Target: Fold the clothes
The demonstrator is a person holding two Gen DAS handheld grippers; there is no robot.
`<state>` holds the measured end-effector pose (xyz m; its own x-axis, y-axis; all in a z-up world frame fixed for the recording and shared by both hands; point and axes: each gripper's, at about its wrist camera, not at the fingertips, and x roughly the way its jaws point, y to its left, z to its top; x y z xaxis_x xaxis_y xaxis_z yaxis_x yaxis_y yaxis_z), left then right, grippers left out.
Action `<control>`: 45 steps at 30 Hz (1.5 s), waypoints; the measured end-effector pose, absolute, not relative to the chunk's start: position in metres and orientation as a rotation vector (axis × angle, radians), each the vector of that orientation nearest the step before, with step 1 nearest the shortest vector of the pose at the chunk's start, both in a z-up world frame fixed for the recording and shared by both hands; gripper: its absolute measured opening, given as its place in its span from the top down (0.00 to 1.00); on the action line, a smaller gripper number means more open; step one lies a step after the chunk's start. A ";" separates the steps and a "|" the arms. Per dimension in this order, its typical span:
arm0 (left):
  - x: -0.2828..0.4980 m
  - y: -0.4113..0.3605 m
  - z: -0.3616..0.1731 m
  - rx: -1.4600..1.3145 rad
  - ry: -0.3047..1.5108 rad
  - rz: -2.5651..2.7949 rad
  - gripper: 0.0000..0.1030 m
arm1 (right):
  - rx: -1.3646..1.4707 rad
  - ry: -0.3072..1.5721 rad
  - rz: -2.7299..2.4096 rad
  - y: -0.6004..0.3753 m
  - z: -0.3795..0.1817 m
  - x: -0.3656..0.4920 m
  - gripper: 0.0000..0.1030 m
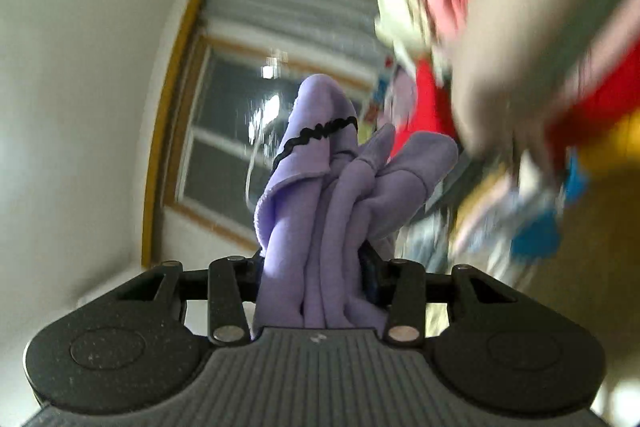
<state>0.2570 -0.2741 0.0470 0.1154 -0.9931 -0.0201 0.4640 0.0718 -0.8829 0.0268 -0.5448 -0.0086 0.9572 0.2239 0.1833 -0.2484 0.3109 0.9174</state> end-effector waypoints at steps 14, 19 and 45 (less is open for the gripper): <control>0.338 -0.451 0.053 -0.715 0.866 -1.399 0.57 | 1.259 -0.351 0.128 -0.715 0.017 0.051 0.57; 0.338 -0.459 -0.004 -0.595 0.992 -1.225 0.56 | 1.376 -0.226 -0.118 -0.742 -0.080 0.070 0.64; 0.188 -0.386 0.077 -0.079 0.502 -1.006 0.06 | 0.761 0.007 -0.337 -0.635 0.033 -0.030 0.14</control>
<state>0.1878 -0.3855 0.0774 0.4323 -0.8236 -0.3671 0.7881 0.5429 -0.2900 -0.0303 -0.6349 0.0334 0.9464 -0.2968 -0.1275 0.3021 0.6735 0.6746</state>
